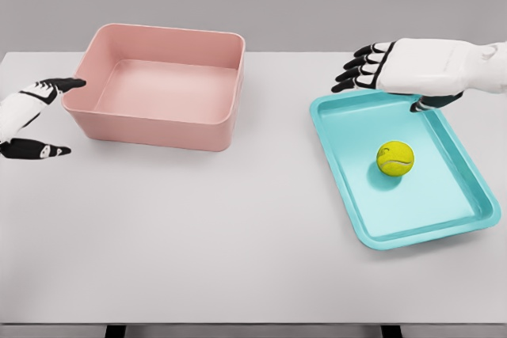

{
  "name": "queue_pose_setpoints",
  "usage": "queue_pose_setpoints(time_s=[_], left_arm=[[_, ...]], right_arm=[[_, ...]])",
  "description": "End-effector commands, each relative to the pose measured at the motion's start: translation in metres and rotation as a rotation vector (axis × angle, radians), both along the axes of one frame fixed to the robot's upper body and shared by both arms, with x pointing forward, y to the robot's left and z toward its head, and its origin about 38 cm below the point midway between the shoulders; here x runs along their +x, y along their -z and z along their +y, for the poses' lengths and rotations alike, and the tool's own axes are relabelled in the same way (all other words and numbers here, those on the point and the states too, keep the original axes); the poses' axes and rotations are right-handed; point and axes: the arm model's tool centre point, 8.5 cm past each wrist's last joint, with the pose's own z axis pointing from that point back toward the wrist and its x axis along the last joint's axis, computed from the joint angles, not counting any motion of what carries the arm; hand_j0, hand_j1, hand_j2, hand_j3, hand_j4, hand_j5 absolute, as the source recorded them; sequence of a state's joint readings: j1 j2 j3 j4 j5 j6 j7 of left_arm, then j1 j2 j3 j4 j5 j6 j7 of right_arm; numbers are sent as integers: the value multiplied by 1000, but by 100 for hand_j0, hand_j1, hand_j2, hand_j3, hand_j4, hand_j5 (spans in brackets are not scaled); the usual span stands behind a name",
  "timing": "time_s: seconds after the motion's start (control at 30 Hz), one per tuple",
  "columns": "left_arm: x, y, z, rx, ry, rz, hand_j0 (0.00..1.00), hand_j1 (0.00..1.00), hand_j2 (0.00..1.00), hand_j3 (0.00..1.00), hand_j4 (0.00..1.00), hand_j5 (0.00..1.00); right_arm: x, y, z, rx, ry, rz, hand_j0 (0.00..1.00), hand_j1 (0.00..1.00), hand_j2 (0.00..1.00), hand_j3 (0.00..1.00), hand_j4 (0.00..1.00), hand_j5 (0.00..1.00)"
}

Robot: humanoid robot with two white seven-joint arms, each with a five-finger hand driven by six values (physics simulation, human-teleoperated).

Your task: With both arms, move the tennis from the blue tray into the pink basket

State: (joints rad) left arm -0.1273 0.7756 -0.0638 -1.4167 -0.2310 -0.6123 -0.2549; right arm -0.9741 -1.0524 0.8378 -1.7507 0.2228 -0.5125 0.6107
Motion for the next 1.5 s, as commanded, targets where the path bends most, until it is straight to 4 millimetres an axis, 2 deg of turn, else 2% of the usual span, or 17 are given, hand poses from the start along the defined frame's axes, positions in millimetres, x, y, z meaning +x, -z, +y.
queue_pose_setpoints(time_s=[0.0,0.17,0.23,0.27,0.3,0.37,0.4,0.57,0.67,0.87,0.9,0.97,1.03,1.13,1.23,1.4,1.47], left_arm=[[0,3,-3,-5,9,8,100,100,100,100,100,100],[0,2,-3,-2,7,7,100,100,100,100,100,100],[-1,3,-3,-2,7,9,100,100,100,100,100,100],[-1,3,-3,-1,7,9,100,100,100,100,100,100],[-1,3,-4,-2,10,9,100,100,100,100,100,100],[-1,3,-3,-2,8,10,100,100,100,100,100,100],[-1,3,-3,-4,9,9,100,100,100,100,100,100],[-1,2,-3,-4,8,8,100,100,100,100,100,100],[-1,2,-3,-5,8,8,100,100,100,100,100,100],[-2,-4,-7,-76,24,3,100,100,100,100,100,100],[-5,-4,-15,-111,52,10,100,100,100,100,100,100],[-12,-3,-17,-185,63,24,100,100,100,100,100,100],[-13,-11,-12,-261,62,25,100,100,100,100,100,100],[-29,-12,4,-374,50,95,99,99,99,99,99,99],[-42,1,7,-405,69,234,99,99,99,99,99,99],[-52,16,5,-458,72,344,99,99,99,99,99,99],[-62,40,-5,-464,85,428,99,99,99,99,99,99]], right_arm=[[-1,0,1,4,-3,2,100,100,100,100,100,100],[-2,2,-6,11,17,33,98,98,98,98,98,98],[-14,-10,-46,188,165,209,98,98,98,98,98,98],[-13,-14,-58,313,253,317,99,99,99,99,99,99],[1,-12,-75,416,392,401,99,99,99,99,99,99],[20,4,-87,467,504,466,99,99,99,99,99,99],[20,16,-89,448,522,488,99,99,99,99,99,99],[24,75,-83,256,552,516,100,100,100,100,100,100],[21,94,-81,199,548,536,100,100,100,100,100,100],[23,111,-70,148,533,544,100,100,100,100,100,100],[23,118,-65,139,523,558,99,99,99,99,99,99],[23,124,-67,109,529,548,99,99,99,99,99,99],[29,127,-72,112,548,550,99,99,99,99,99,99],[31,133,-75,106,561,559,99,99,99,99,99,99],[31,135,-74,106,563,563,99,99,99,99,99,99],[32,142,-70,99,558,577,99,99,99,99,99,99],[32,144,-65,100,547,581,99,99,99,99,99,99]])
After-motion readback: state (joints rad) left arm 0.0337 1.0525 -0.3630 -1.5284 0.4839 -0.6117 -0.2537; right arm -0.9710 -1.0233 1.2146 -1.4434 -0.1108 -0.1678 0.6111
